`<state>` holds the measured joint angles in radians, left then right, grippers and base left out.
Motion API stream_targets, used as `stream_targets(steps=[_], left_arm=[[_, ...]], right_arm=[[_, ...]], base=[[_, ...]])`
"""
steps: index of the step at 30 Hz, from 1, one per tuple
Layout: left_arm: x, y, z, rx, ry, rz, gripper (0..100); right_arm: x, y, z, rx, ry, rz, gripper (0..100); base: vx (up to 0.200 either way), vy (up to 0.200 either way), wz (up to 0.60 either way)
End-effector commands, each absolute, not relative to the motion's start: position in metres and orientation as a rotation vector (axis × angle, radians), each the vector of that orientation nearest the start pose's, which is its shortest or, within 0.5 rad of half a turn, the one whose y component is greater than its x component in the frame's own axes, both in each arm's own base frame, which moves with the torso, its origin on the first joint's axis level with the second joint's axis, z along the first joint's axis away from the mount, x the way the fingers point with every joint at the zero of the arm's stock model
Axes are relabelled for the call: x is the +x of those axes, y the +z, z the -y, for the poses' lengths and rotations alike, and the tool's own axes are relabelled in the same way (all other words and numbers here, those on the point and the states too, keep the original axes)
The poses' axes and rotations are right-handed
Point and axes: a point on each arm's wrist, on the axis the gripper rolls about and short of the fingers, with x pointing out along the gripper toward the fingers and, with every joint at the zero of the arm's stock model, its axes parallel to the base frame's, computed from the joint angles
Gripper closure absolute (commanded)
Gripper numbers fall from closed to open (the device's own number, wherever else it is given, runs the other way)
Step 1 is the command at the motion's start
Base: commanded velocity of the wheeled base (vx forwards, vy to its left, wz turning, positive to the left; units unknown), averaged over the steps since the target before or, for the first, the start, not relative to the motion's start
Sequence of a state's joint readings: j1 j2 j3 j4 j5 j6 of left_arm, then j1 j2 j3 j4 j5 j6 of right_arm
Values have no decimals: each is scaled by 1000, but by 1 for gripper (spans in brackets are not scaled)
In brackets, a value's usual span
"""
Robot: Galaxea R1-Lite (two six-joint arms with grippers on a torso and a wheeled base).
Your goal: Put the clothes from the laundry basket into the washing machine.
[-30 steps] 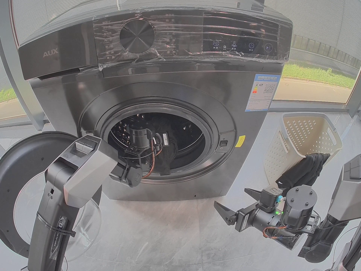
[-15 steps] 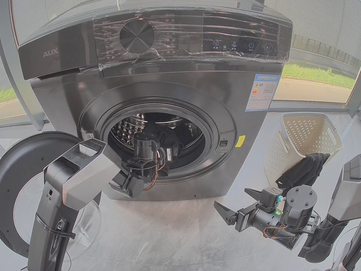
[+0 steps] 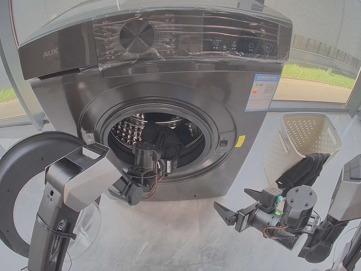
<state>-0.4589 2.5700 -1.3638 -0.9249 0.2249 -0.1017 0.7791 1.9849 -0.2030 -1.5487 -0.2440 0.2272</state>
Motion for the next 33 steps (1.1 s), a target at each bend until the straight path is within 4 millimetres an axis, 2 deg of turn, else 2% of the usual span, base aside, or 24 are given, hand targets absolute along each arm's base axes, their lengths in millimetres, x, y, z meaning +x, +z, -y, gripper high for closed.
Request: stream_targets(steps=[1, 5, 9, 15, 20, 25, 33], left_arm=[[438, -13, 209, -4, -218, -290, 100], [441, -9, 210, -13, -217, -274, 100], [448, 4, 212, -42, -216, -223, 100], [470, 33, 205, -101, -188, -104, 100], [490, 43, 198, -136, -155, -3, 100], [503, 45, 193, -151, -140, 46, 100], [511, 46, 191, -158, -132, 69, 100]], right_arm=[[186, 64, -178, 105, 511, -265, 0], [186, 64, -178, 105, 511, -264, 0], [186, 65, -178, 107, 511, -261, 0], [186, 65, -178, 107, 513, -261, 0], [186, 66, -178, 108, 513, -258, 0], [186, 65, -179, 108, 516, -259, 0], [186, 65, -179, 107, 516, -260, 0]], base=[[0, 0, 0], [0, 0, 0], [0, 0, 0], [0, 0, 0], [0, 0, 0], [0, 0, 0], [0, 0, 0]])
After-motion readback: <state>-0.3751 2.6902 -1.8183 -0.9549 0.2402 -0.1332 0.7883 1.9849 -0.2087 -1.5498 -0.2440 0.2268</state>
